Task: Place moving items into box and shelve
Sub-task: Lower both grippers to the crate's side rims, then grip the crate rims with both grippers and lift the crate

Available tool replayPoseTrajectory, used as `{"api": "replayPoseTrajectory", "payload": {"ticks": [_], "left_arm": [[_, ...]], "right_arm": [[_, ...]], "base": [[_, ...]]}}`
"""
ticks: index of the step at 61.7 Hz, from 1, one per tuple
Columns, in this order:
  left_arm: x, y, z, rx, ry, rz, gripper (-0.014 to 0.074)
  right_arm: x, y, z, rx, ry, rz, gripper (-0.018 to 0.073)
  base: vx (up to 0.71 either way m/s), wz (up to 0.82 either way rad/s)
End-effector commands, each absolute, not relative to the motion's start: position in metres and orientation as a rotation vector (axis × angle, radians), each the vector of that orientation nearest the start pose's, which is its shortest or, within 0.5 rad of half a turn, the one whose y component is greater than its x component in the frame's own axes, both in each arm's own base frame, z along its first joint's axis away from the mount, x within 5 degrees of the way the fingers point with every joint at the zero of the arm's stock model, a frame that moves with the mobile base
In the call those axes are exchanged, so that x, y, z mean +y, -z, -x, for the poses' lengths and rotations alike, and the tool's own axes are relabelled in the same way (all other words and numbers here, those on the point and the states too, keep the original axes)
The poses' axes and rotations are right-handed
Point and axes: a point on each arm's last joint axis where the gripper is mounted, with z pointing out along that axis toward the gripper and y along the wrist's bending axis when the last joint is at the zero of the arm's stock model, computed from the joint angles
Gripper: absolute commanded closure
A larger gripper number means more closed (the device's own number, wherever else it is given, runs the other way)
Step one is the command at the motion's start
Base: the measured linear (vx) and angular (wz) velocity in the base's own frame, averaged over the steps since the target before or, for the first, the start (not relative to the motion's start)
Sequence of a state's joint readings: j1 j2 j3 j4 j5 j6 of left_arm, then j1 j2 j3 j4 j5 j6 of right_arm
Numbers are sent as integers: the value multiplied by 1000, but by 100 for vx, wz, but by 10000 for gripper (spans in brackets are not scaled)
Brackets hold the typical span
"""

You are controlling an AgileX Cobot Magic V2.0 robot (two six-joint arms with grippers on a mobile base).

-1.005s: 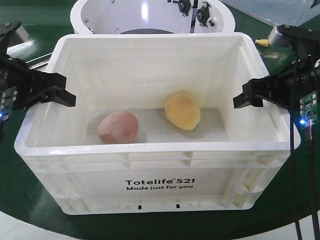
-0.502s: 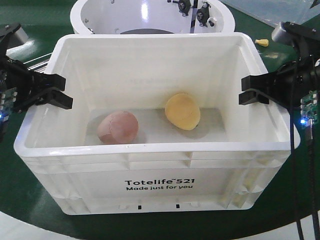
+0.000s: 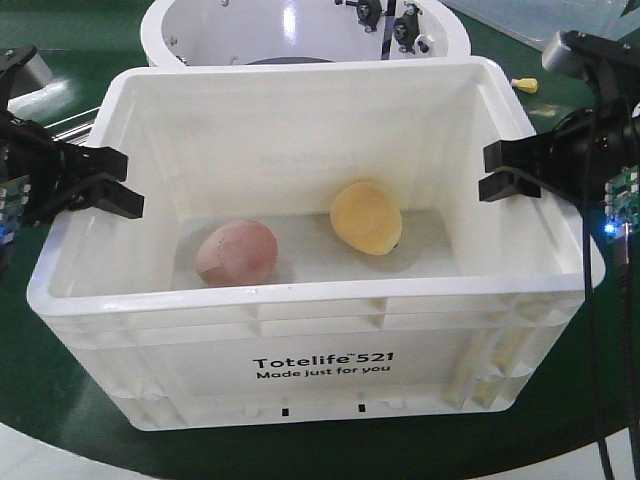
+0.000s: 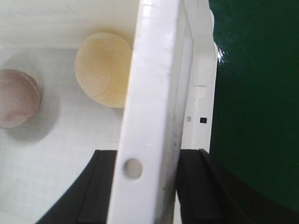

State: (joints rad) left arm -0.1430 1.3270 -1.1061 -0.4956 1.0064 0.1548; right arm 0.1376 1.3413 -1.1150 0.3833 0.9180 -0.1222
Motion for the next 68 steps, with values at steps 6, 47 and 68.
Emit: {"api": "replayPoseTrajectory", "payload": {"ticks": [6, 47, 68], "left_arm": [[-79, -369, -233, 2389, 776, -141, 600], [-75, -416, -187, 2132, 845, -128, 600], [-77, -419, -187, 2102, 899, -103, 600]], "right_arm": [[69, -373, -258, 2352, -597, 107, 565], [64, -415, -211, 2205, -602, 156, 565], [64, -414, -209, 2224, -606, 168, 565]], "base": [[0, 0], [0, 0], [0, 0]]}}
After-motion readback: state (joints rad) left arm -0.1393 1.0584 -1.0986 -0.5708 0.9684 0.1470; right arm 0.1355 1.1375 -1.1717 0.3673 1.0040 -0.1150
